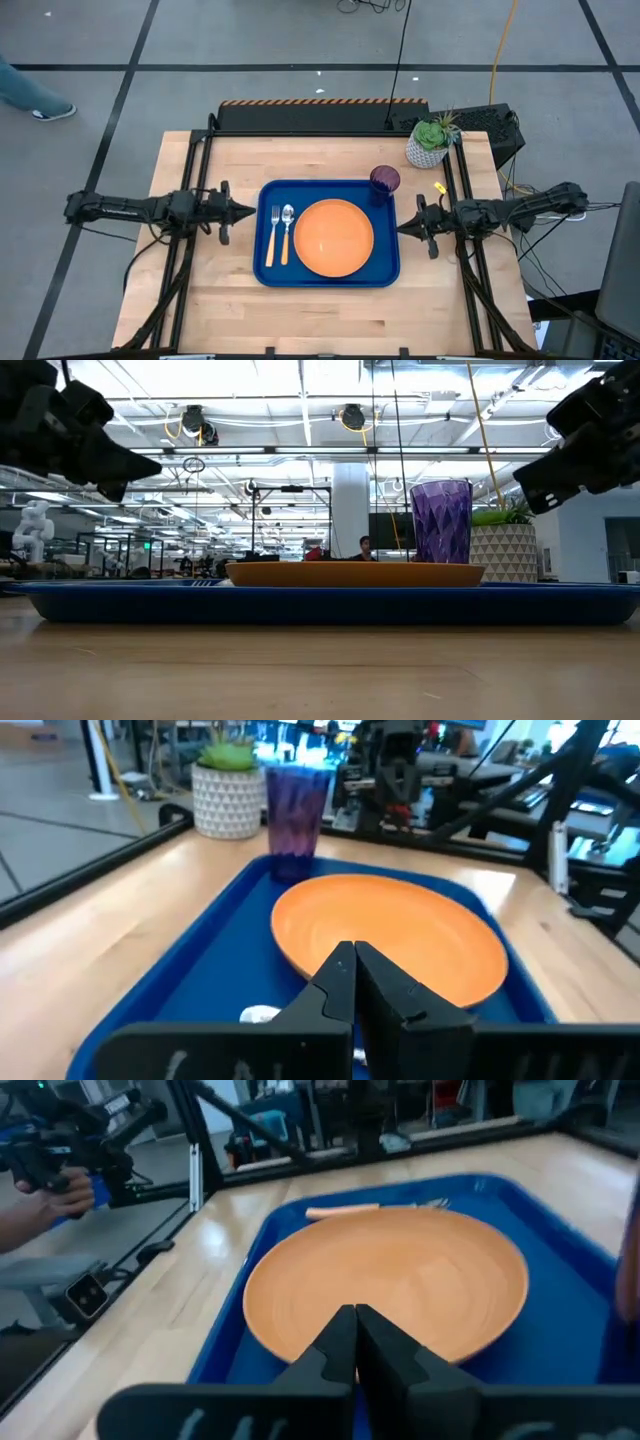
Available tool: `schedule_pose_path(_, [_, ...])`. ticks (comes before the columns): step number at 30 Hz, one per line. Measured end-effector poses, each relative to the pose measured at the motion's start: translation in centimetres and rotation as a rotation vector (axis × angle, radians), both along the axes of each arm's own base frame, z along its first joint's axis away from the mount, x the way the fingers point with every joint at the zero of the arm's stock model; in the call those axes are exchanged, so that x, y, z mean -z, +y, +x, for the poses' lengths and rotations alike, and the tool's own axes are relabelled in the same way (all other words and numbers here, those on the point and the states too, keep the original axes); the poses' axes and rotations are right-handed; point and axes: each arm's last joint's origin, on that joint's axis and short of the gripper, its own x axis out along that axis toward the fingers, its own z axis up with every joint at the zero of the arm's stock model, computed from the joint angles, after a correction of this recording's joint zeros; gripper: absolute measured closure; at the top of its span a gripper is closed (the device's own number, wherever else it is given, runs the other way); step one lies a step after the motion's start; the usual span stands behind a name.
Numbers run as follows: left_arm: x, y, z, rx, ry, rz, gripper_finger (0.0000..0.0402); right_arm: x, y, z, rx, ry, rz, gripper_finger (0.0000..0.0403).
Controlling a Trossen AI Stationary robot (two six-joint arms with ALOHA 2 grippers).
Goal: Pick and place plate/cup/fork/spoon on tray
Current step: Return to Home Position
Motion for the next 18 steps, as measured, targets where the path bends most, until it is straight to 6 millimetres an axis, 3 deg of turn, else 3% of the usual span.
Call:
schedule_pose_path(11, [-0.9, -0.3, -1.7, 0.009, -0.019, 0.081, 0.04, -0.5, -0.2, -1.0, -0.008, -0.065, -0.016, 0.0403])
schedule_pose_path(18, [-0.9, -0.3, -1.8, 0.008, -0.024, 0.101, 0.038, -0.6, -0.2, -1.0, -0.011, -0.072, -0.014, 0.0403])
